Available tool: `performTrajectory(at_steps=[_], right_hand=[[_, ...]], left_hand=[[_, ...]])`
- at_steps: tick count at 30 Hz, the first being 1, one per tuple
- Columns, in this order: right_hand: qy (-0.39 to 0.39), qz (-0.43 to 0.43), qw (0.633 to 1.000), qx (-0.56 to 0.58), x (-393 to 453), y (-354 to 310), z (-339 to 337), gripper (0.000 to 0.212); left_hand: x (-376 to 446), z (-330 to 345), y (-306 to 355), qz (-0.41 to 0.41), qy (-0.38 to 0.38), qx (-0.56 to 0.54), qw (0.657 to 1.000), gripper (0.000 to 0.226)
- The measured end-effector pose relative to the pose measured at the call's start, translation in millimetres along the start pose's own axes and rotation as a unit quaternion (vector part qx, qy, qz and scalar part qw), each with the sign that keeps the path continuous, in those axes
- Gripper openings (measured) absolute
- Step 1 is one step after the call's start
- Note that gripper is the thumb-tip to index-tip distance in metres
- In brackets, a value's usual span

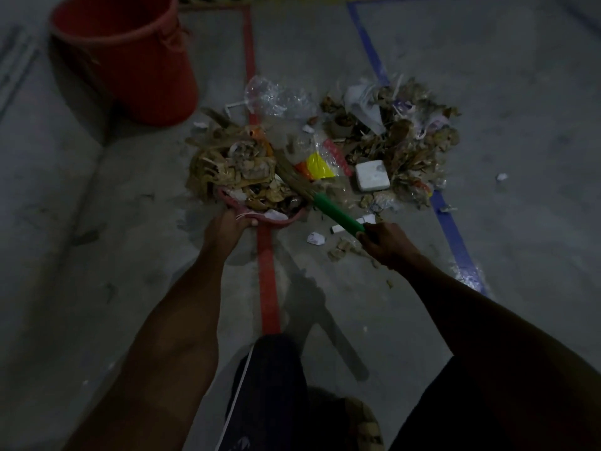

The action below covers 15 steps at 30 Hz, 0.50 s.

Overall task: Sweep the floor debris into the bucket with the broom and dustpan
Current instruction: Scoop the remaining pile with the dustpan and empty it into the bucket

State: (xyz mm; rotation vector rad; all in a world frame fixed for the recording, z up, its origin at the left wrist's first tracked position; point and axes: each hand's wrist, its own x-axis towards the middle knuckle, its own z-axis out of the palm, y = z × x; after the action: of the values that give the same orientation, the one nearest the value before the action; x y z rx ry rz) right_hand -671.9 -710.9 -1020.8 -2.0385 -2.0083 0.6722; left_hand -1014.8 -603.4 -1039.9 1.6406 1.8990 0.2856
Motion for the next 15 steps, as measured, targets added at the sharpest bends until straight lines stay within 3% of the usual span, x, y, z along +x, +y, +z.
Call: performTrajectory(at_steps=[5, 15], right_hand=[[0.018, 0.002, 0.999, 0.032, -27.4, -12.4, -52.8, 0.043], [0.003, 0.058, 0.995, 0.078, -94.0, -90.6, -192.3, 0.021]], left_hand=[[-33.3, -29.4, 37.5, 0.017, 0.01, -0.007, 1.0, 0.065], [-114.6, -160.3, 143.6, -0.012, -0.002, 0.081, 0.997, 0.062]])
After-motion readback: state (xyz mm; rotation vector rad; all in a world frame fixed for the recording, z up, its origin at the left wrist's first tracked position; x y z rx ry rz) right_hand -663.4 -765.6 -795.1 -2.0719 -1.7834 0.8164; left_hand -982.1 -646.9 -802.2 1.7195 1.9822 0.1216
